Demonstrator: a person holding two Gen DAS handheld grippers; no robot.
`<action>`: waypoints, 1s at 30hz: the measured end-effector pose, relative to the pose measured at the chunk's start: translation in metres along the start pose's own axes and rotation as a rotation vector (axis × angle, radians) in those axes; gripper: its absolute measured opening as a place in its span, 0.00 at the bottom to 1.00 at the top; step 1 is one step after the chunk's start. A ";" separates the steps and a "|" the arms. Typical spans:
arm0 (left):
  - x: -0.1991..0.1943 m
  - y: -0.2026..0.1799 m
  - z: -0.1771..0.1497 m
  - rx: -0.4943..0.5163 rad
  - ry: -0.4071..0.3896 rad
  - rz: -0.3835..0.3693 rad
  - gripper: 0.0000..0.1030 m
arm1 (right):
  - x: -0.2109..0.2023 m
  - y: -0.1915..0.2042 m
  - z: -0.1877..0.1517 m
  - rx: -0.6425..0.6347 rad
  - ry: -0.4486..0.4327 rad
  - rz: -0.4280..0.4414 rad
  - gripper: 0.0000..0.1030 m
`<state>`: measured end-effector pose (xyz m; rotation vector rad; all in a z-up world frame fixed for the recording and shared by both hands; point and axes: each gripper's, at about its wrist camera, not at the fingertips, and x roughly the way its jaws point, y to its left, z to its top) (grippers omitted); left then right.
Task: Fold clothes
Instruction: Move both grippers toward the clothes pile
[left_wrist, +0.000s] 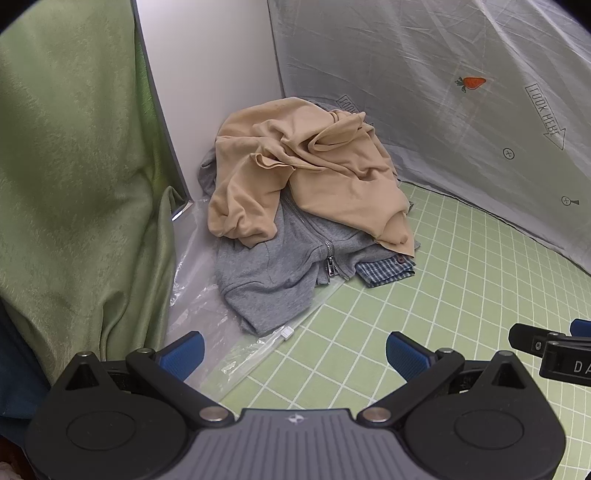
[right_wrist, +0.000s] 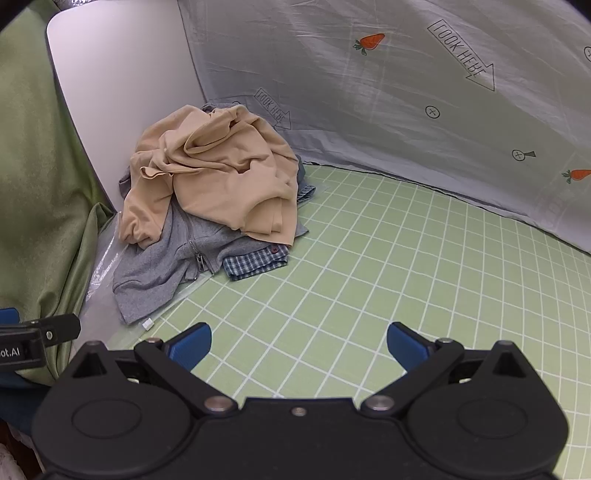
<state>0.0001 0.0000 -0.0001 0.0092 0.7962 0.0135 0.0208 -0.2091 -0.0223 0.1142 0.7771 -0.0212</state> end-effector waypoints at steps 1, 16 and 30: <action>0.000 0.000 0.000 -0.001 -0.001 -0.001 1.00 | 0.000 0.000 0.000 0.000 0.000 0.000 0.99; 0.003 0.001 0.002 -0.001 0.006 0.006 1.00 | 0.005 0.006 0.005 0.008 -0.002 0.002 0.99; 0.005 0.003 0.001 -0.008 0.006 0.011 1.00 | 0.006 0.009 0.006 0.008 0.005 -0.006 0.99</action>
